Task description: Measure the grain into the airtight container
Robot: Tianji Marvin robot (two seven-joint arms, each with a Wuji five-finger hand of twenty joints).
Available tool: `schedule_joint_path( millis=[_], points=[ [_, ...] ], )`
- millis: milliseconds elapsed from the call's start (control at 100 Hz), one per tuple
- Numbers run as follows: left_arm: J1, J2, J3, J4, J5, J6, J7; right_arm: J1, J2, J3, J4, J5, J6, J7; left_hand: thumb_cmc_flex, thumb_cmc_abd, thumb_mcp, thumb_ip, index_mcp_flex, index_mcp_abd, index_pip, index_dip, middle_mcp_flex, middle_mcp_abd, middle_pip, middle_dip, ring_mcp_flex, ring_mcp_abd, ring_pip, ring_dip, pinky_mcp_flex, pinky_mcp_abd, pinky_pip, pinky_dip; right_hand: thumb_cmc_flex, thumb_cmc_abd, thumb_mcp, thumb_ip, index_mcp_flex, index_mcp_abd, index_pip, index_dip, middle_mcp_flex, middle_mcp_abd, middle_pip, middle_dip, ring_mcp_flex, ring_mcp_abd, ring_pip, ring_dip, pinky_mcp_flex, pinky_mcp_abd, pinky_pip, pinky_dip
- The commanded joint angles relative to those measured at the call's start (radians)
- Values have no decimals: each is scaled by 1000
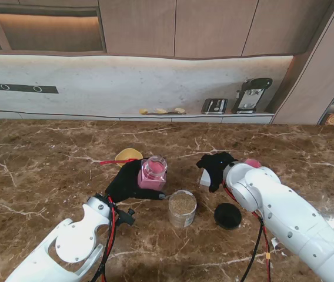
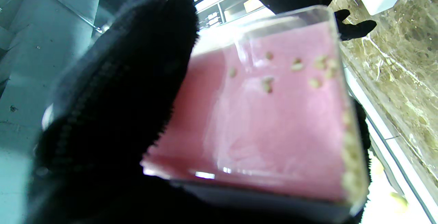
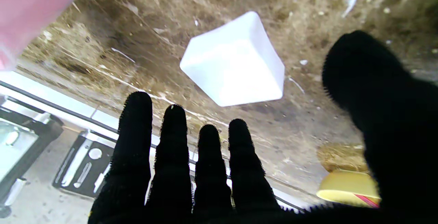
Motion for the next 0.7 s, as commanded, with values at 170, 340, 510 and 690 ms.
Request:
schedule_joint_path(
  millis=[170, 340, 510, 690],
  points=[
    [9, 0, 0, -5, 0, 3, 3, 26, -2, -48, 59, 25, 70, 11, 215, 579, 281, -22, 245, -282, 400, 18, 82, -116, 112, 20, 96, -63, 174, 58, 17, -69, 45, 10, -31, 28, -14, -17, -76, 27, -40, 39, -54, 46, 4, 15, -36, 72, -11, -11, 8, 34, -26, 21],
    [11, 0, 2, -6, 0, 7, 3, 59, -5, -94, 96, 59, 101, 0, 215, 580, 281, -22, 245, -280, 400, 18, 82, -115, 111, 21, 96, -61, 173, 58, 17, -68, 45, 10, -15, 40, -30, -12, -63, 7, -52, 68, -43, 59, 3, -3, -16, 104, -22, -48, 21, 36, -42, -8],
    [12, 0, 1, -8, -1, 10, 2, 98, -10, -154, 137, 107, 140, -7, 216, 581, 280, -22, 246, -278, 399, 17, 82, -114, 111, 21, 96, -60, 174, 58, 16, -67, 45, 10, -3, 44, -30, -11, -44, -18, -46, 83, -15, 66, 16, -5, 16, 118, -14, -60, 45, 44, -28, -21],
    [11, 0, -2, -10, 0, 12, 0, 117, -17, -193, 178, 137, 168, -51, 217, 581, 279, -21, 246, -275, 398, 17, 82, -111, 110, 21, 94, -57, 173, 57, 15, -65, 44, 10, 28, 24, -3, -13, -10, -59, 61, 195, 40, 37, 159, 90, 152, 54, 152, 57, 155, 11, 96, -37]
  ],
)
